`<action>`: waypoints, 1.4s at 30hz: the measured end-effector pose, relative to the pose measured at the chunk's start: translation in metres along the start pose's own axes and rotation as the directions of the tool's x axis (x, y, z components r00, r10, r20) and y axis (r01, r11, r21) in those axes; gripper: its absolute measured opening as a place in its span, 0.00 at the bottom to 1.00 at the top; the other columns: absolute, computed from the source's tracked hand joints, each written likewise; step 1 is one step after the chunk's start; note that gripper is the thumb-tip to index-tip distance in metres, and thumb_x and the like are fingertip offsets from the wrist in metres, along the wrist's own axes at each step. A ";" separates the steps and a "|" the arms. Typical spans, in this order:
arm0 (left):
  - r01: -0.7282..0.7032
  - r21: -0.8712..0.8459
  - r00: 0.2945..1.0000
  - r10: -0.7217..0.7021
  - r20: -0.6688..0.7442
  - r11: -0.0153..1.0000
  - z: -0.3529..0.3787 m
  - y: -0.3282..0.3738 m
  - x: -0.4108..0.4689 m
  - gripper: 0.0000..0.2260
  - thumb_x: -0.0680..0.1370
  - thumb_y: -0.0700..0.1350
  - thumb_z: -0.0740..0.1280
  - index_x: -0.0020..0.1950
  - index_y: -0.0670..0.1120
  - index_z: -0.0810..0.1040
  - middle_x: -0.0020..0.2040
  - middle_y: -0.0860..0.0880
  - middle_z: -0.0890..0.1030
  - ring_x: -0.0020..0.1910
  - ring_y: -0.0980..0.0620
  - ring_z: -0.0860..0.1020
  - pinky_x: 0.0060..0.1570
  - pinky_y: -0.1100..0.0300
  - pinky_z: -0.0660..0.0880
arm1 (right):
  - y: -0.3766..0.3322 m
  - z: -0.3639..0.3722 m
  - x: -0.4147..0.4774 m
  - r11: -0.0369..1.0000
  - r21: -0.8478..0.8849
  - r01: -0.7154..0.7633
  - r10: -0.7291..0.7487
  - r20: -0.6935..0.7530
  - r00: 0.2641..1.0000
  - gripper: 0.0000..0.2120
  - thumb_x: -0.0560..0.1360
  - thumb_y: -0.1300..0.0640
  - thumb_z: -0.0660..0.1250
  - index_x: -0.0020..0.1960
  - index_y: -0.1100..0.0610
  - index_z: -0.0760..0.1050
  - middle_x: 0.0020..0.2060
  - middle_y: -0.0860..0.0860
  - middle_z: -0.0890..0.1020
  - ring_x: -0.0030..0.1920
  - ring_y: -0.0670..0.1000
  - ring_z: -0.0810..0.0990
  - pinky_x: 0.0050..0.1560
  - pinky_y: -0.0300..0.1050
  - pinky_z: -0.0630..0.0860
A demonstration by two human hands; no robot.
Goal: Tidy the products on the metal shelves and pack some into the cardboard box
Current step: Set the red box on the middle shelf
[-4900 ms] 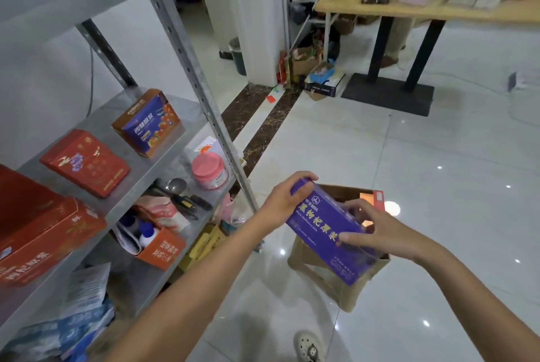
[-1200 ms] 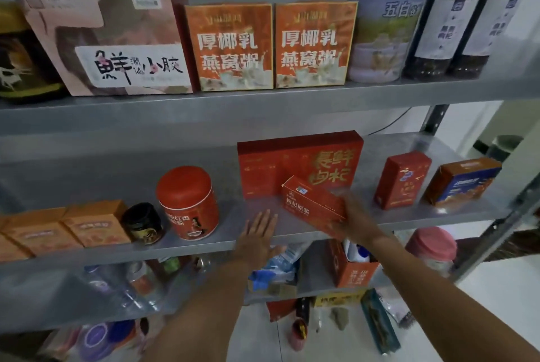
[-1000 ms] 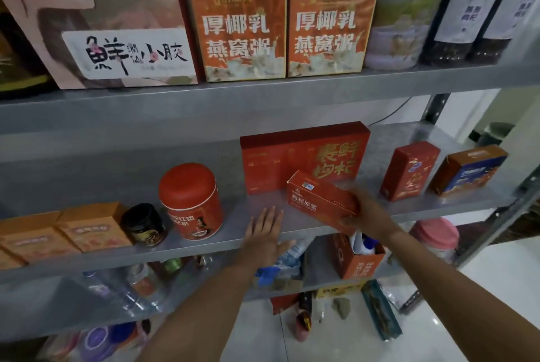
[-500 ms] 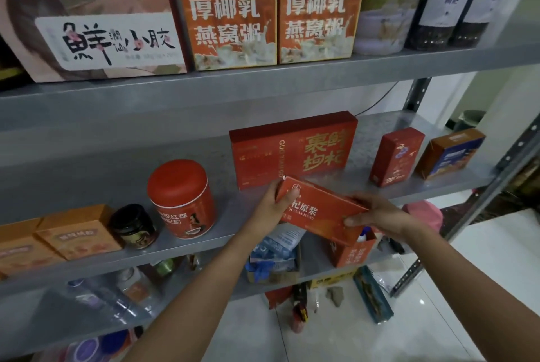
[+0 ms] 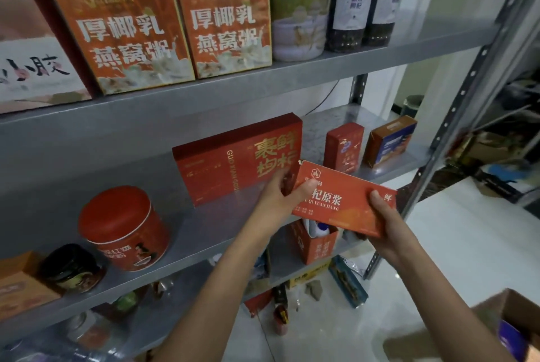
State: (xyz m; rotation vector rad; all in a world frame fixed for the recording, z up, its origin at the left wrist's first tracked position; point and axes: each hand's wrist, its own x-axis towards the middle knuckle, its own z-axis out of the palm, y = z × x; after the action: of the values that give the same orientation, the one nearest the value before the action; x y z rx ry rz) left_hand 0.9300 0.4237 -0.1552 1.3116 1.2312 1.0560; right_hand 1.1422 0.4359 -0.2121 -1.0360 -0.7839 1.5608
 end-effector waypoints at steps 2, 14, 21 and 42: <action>-0.028 -0.020 0.998 0.029 0.060 0.999 0.007 0.007 -0.003 0.09 0.76 0.51 0.71 0.52 0.60 0.73 0.49 0.61 0.80 0.45 0.66 0.81 0.42 0.70 0.76 | -0.007 -0.013 -0.005 0.999 0.022 0.023 -0.023 -0.020 1.000 0.53 0.39 0.36 0.83 0.60 0.53 0.73 0.46 0.51 0.86 0.45 0.50 0.86 0.40 0.45 0.81; -0.303 0.174 0.952 0.289 0.102 0.937 0.056 0.031 -0.011 0.25 0.72 0.51 0.73 0.66 0.55 0.69 0.57 0.63 0.76 0.57 0.66 0.76 0.55 0.65 0.77 | -0.052 -0.051 -0.019 0.948 0.240 -0.210 0.217 -0.002 0.976 0.37 0.67 0.26 0.57 0.67 0.47 0.70 0.61 0.59 0.80 0.61 0.65 0.78 0.57 0.72 0.73; -0.208 0.065 0.977 0.210 -0.030 0.976 0.074 0.034 -0.011 0.40 0.69 0.52 0.76 0.75 0.63 0.59 0.75 0.59 0.59 0.69 0.65 0.63 0.63 0.61 0.71 | -0.073 -0.047 -0.021 0.946 0.320 0.052 -0.016 -0.116 0.993 0.25 0.78 0.40 0.59 0.66 0.56 0.70 0.57 0.58 0.76 0.59 0.59 0.77 0.42 0.57 0.82; -0.081 -0.347 0.966 0.159 0.202 0.934 0.065 0.031 -0.011 0.50 0.66 0.28 0.75 0.78 0.59 0.56 0.65 0.45 0.78 0.64 0.44 0.77 0.63 0.43 0.74 | -0.063 -0.053 -0.021 0.991 0.136 -0.013 0.014 -0.008 1.000 0.19 0.71 0.50 0.67 0.60 0.56 0.74 0.48 0.52 0.84 0.49 0.50 0.83 0.52 0.53 0.82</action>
State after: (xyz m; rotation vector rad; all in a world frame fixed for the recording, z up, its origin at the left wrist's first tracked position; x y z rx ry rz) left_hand 0.9971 0.4070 -0.1313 1.2117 0.7666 1.1127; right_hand 1.2176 0.4288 -0.1737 -0.9496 -0.6556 1.5969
